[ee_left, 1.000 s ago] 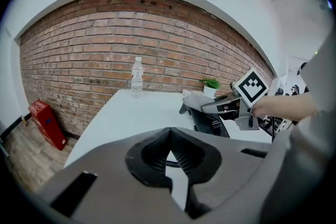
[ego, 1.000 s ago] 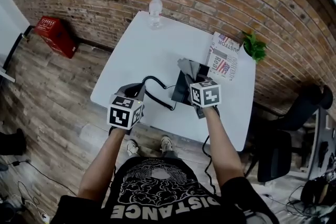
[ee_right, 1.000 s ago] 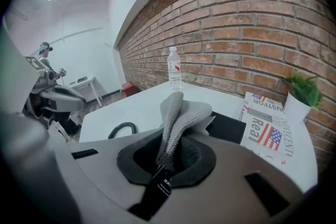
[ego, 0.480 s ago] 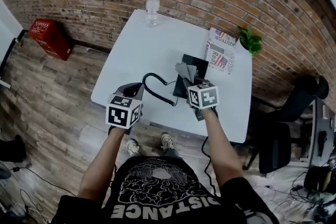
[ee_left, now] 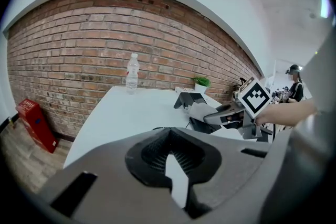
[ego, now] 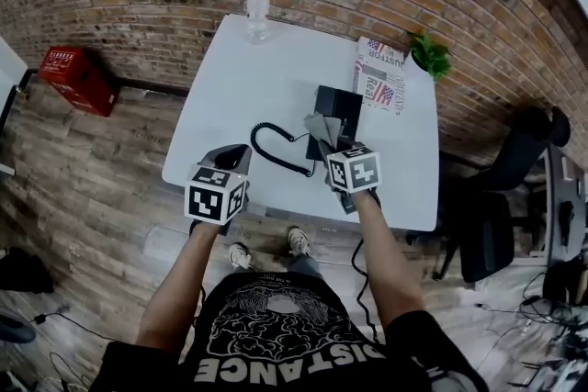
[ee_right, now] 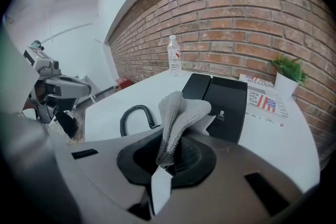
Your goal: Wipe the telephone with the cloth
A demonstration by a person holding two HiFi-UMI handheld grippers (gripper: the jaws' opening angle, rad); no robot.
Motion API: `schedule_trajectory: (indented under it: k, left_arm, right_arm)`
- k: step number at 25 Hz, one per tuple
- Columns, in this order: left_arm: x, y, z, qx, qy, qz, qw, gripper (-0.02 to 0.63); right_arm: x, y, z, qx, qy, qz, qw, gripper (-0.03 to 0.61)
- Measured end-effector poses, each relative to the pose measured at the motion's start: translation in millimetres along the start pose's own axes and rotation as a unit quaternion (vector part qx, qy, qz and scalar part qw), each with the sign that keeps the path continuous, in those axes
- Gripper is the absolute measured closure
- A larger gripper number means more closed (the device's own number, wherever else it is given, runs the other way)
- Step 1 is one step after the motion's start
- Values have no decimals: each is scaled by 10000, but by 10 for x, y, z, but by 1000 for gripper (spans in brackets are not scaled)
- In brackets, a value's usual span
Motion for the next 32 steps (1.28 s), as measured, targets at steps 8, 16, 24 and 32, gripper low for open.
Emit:
schedule_trajectory:
  k: [8, 16, 24, 32]
  left_arm:
    - [-47, 42, 58, -249, 75, -127, 9996, 609]
    - [-150, 42, 89, -476, 216, -230, 9984, 609]
    - [-221, 3, 122, -694, 324, -352, 9964, 609]
    - [-210, -57, 90, -798, 307, -369, 9957, 609]
  right_arm:
    - [-173, 149, 57, -128, 41, -184, 9997, 566]
    - [-383, 308, 117, -167, 58, -423, 9989, 566]
    - [-516, 435, 173, -238, 98, -443, 9987, 566]
    - [-385, 448, 419, -295, -142, -363, 9988, 566]
Point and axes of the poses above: the fingertips, and each gripper's own axes: z backward along the fingers, y to its left, x out of its top, the point moved 6 cm from there along z, backward along the fingers, and after that the axes turned 10 degrees about -y, right-handed, at the moved point
